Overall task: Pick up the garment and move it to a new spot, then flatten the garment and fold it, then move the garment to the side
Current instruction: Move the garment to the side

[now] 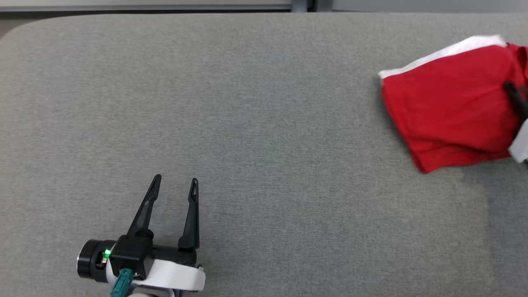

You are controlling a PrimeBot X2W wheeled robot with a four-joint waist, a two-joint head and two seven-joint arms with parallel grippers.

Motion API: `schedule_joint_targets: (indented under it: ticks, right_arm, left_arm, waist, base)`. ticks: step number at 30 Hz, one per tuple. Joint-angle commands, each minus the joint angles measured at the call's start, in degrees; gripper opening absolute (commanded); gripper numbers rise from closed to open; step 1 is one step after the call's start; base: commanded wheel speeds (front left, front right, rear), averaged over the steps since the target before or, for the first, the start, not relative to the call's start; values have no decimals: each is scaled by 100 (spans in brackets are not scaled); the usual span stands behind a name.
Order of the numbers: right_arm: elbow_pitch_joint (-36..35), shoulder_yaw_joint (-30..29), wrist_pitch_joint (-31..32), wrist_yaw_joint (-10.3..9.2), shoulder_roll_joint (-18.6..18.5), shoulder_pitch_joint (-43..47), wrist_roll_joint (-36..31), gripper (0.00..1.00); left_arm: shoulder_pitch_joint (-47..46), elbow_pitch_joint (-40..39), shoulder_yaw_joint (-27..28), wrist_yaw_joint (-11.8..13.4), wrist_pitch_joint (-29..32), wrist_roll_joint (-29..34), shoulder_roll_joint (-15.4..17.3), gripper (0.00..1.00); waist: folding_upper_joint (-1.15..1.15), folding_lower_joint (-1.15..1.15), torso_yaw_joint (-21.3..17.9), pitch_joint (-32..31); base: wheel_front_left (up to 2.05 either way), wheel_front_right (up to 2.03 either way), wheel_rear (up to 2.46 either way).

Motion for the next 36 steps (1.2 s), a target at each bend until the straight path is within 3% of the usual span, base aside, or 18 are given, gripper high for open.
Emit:
schedule_joint_targets:
  ticks: [1, 11, 16, 20, 29, 30, 31, 32, 33, 36]
  right_arm:
    - [-37, -24, -12, -6, -124, -95, -53, 0]
    - [-165, -451, 211, -6, -964, -448, -352, 0]
    - [-34, -798, 266, -5, -1202, -347, -476, 0]
    - [146, -1084, 260, -6, -1273, -213, -540, 0]
    - [716, -1584, -97, -6, -1031, -126, -893, 0]
    - [825, -1633, -158, -6, -987, -142, -965, 9]
    - [961, -1694, -235, -6, -957, -178, -1059, 28]
    - [1122, -1785, -363, -7, -958, -242, -1222, 37]
    - [1471, -1913, -718, -8, -937, -377, -1641, 100]
    - [1941, -2155, -1354, -8, -772, -591, -2322, 100]
  left_arm:
    - [-109, -14, 30, -28, -6, 50, 21, 100]
    - [-385, 3, 54, -144, -6, 232, 21, 100]
    - [-476, -15, 108, -213, -6, 283, 20, 100]
    - [-511, -34, 123, -252, -6, 307, 21, 100]
    - [-593, -45, 131, -314, -6, 338, 20, 100]
    - [-606, -41, 135, -324, -6, 341, 22, 100]
    - [-625, -39, 136, -336, -6, 344, 21, 100]
    - [-640, -40, 134, -333, -6, 350, 19, 100]
    - [-655, -32, 121, -340, -6, 361, 20, 100]
    - [-643, -21, 107, -309, -7, 355, 21, 100]
  waist:
    - [0, 0, -145, 157]
    - [0, 0, -357, 555]
    - [0, 0, -341, 686]
    - [0, 0, -310, 767]
    - [0, 0, -230, 902]
    - [0, 0, -221, 910]
    - [0, 0, -211, 917]
    - [0, 0, -201, 920]
    - [0, 0, -179, 913]
    - [0, 0, -159, 837]
  base:
    - [0, 0, 0]
    - [0, 0, 0]
    - [0, 0, 0]
    - [0, 0, 0]
    - [0, 0, 0]
    - [0, 0, 0]
    - [0, 0, 0]
    - [0, 0, 0]
    - [0, 0, 0]
    - [0, 0, 0]
